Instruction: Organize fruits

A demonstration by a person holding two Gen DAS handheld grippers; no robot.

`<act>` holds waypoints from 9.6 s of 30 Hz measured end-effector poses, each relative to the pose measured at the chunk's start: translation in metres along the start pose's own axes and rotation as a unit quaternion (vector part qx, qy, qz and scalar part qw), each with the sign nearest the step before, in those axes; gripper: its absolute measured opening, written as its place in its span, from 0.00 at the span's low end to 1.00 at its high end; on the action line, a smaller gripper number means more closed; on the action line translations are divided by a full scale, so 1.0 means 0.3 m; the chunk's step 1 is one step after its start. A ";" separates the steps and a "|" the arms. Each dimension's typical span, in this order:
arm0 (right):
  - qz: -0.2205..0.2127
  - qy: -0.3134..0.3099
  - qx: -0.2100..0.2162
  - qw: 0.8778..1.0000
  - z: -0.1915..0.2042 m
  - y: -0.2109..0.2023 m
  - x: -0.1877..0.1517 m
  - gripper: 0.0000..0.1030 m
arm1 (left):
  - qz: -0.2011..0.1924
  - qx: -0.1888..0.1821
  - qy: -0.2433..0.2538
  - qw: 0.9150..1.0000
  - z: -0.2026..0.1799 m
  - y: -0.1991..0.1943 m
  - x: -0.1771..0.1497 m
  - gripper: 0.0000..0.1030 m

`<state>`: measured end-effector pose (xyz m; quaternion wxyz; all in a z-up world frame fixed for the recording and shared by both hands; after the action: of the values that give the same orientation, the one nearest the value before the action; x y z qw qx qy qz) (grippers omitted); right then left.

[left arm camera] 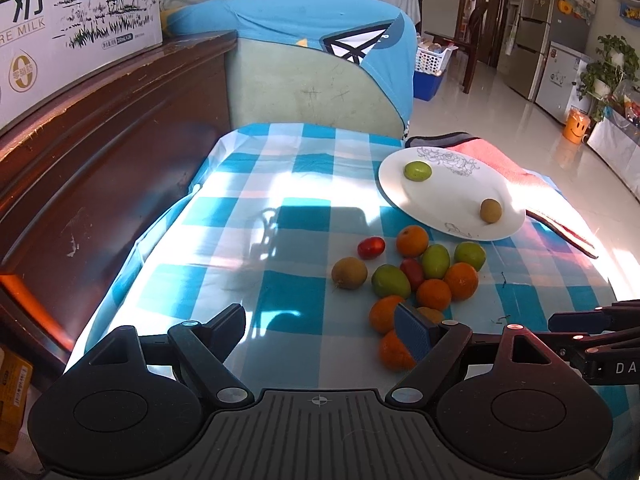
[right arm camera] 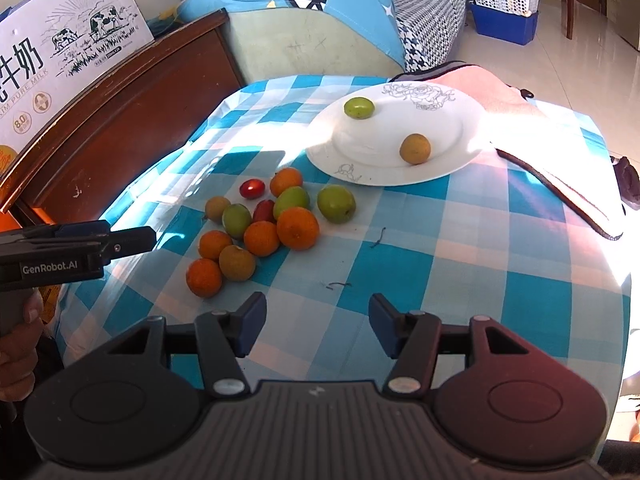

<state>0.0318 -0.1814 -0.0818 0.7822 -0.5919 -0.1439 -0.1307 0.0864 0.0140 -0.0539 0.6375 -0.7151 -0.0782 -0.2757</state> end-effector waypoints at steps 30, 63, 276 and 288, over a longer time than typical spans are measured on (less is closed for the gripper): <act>0.000 0.019 0.078 0.997 0.072 0.096 0.064 0.36 | 0.017 -0.031 0.103 0.994 -0.170 0.113 -0.063 0.63; 0.023 -0.032 0.057 0.998 0.148 0.175 0.095 0.27 | 0.032 -0.031 0.072 0.996 -0.111 0.133 -0.078 0.29; 0.058 -0.053 0.037 0.996 0.024 0.191 0.193 0.33 | 0.056 -0.044 0.052 0.996 -0.138 0.202 -0.003 0.26; 0.046 -0.061 0.024 0.997 0.030 0.202 0.207 0.37 | 0.043 -0.039 0.038 0.998 -0.122 0.187 0.025 0.25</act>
<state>0.1114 -0.1589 -0.1097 0.7913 -0.5855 -0.1673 -0.0543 0.1077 -0.0325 -0.0976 0.6229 -0.7313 -0.0122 -0.2774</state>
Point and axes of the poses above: each gripper's, at about its wrist camera, not at the fingertips, and y roughly the way its jaws point, z to its left, x to its top, the point moved 9 cm from there along y, roughly the way its jaws point, and after that the axes turned 15 degrees about z, right-handed, at the moved point
